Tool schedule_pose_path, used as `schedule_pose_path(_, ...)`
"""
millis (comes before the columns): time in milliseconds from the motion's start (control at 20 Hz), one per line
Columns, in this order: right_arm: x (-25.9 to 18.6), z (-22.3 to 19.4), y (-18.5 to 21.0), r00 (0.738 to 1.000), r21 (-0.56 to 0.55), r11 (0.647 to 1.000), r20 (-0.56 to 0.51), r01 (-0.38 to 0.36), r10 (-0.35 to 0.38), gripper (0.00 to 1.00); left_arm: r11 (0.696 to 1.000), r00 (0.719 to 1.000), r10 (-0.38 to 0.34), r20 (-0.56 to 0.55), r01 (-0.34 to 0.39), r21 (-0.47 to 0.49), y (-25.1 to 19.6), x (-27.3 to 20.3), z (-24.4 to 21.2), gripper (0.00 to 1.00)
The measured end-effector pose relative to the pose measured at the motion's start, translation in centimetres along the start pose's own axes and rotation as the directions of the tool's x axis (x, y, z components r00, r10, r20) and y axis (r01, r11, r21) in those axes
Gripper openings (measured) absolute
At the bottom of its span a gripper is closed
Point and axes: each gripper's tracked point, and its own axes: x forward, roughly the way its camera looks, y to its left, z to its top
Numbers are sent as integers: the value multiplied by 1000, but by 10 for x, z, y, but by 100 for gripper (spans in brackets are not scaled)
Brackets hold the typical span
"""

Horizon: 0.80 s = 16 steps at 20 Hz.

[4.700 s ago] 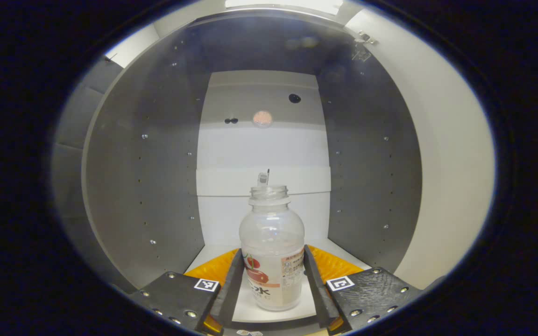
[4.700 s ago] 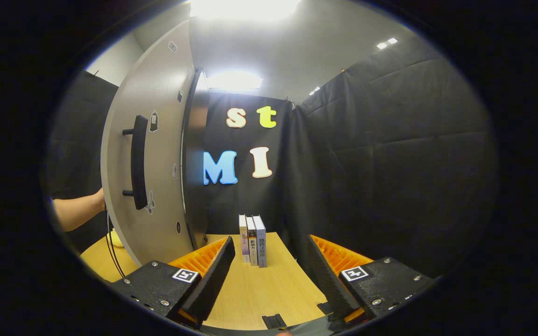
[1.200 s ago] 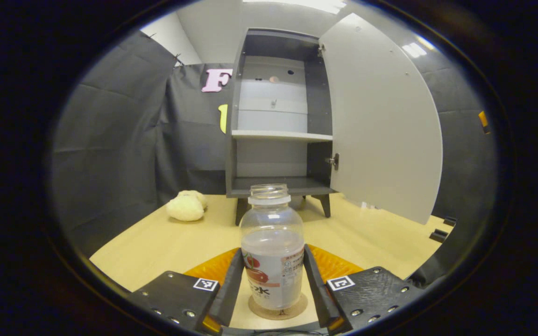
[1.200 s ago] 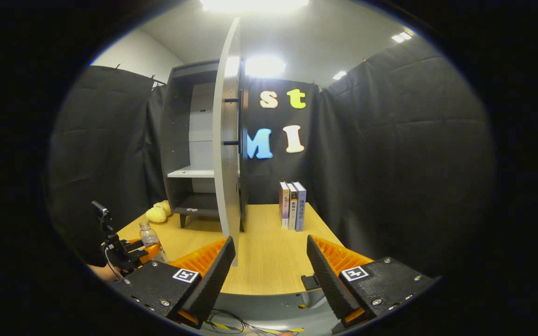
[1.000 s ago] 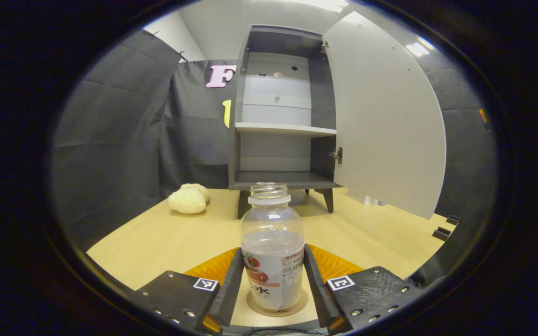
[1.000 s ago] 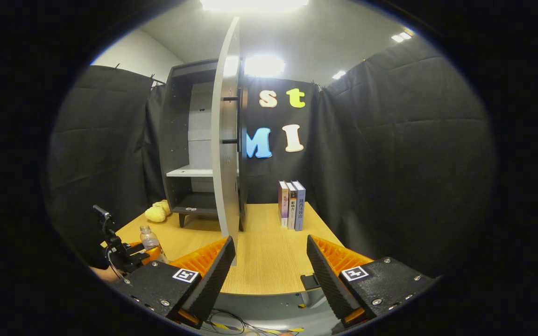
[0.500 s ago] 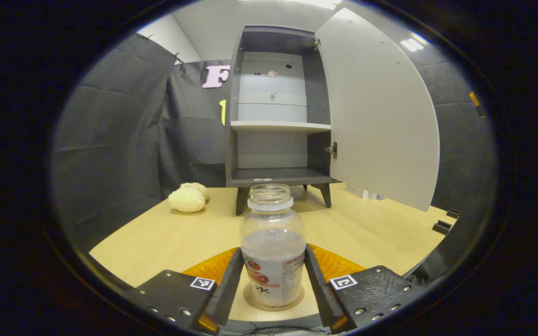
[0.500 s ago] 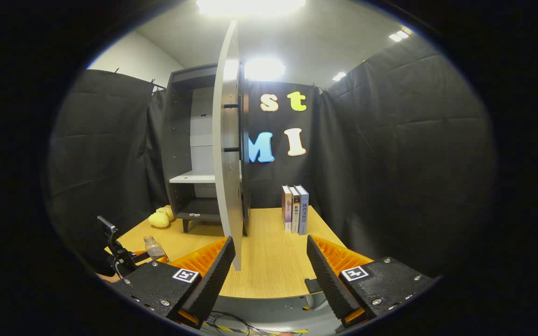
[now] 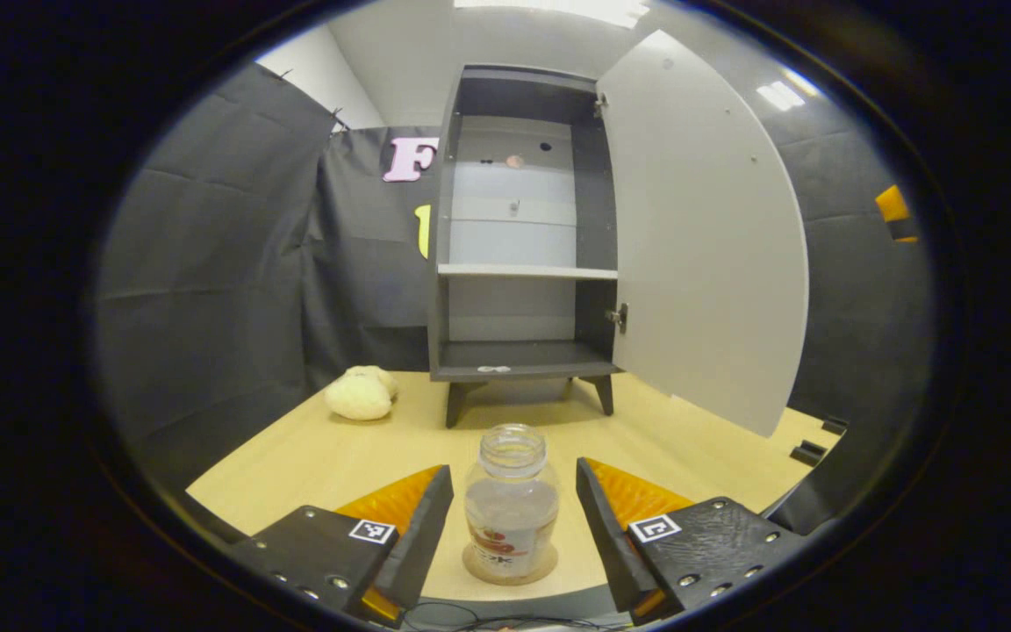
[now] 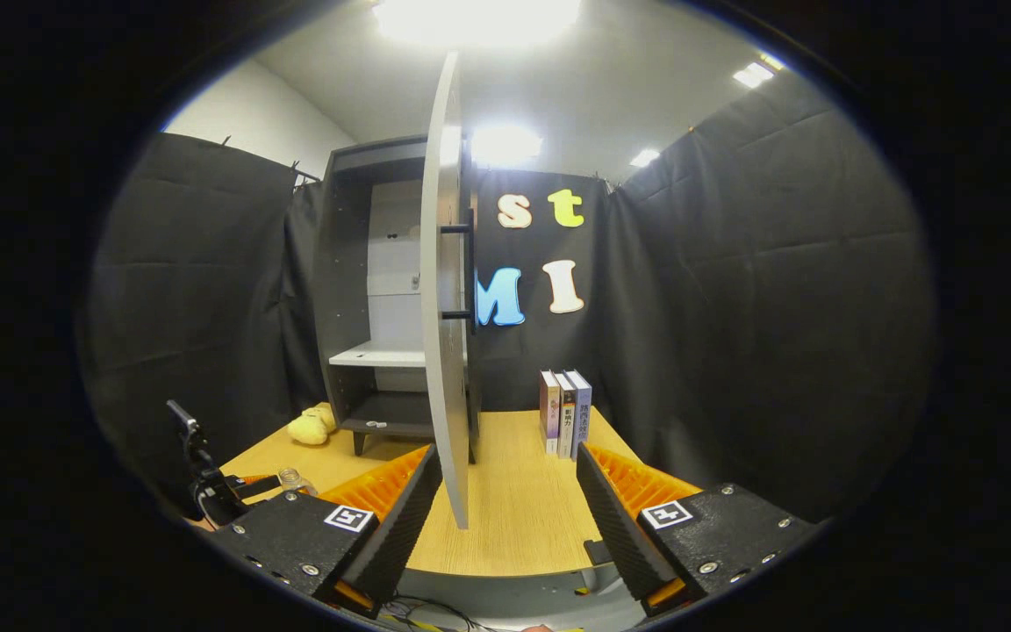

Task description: Open the cabinet door with the right hand, grasp the bottle in the cabinet with the left hand and place it on the coaster, then close the cabinet door with the right hand.

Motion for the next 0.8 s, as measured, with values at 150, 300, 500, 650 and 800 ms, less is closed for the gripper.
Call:
schedule_pose_path(150, 6, 17, 0, 1000, 5, 1000, 27, 2, -2, 95, 1000, 999, 9, 35, -10, 20, 6, -21, 35, 81)
schedule_pose_path(300, 14, 37, -2, 998, 2, 1000, 60, 7, -7, 95, 998, 997, 26, 79, -31, 57, 16, -45, 77, 81)
schedule_pose_path(500, 23, 62, -9, 995, -7, 999, 95, 35, -34, 95, 998, 993, 60, 105, -63, 27, 33, -67, 120, 81)
schedule_pose_path(650, 35, 81, -19, 989, -29, 997, 127, 74, -70, 95, 994, 988, 111, 112, -110, -10, 52, -87, 149, 81)
schedule_pose_path(800, 50, 92, -37, 980, -52, 988, 141, 148, -140, 95, 987, 979, 159, 125, -160, -6, 72, -106, 168, 87)
